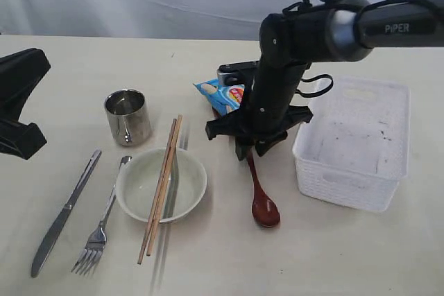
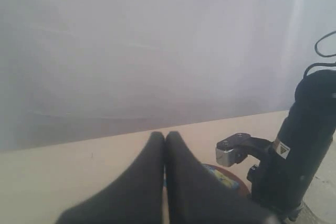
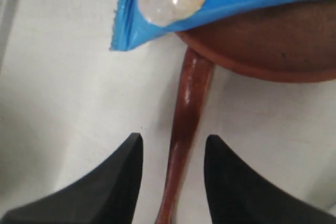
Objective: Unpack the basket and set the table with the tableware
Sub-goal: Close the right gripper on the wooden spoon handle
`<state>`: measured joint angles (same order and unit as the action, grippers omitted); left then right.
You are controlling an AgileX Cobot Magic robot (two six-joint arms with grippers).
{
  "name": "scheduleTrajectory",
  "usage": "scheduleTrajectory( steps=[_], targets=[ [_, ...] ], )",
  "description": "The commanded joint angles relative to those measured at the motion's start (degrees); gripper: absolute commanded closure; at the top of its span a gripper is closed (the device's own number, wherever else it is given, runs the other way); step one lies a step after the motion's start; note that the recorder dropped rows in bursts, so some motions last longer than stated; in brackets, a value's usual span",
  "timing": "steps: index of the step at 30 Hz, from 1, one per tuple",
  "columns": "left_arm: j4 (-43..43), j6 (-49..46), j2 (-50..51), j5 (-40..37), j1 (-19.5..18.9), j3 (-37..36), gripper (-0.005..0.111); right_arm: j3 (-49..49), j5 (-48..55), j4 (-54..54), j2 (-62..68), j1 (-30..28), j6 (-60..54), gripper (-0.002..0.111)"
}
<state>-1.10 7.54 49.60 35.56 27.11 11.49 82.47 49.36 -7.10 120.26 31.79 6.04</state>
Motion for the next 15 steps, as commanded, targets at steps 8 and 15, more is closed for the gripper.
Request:
scheduleTrajectory(
  steps=[8, 15],
  targets=[
    [-0.2, -0.2, -0.3, 0.1, 0.1, -0.3, 0.107, -0.6, -3.3, 1.0, 1.3, 1.3, 1.4, 0.071],
    [-0.2, -0.2, -0.3, 0.1, 0.1, -0.3, 0.107, -0.6, -2.4, 2.2, 0.6, 1.3, 3.0, 0.071]
  ],
)
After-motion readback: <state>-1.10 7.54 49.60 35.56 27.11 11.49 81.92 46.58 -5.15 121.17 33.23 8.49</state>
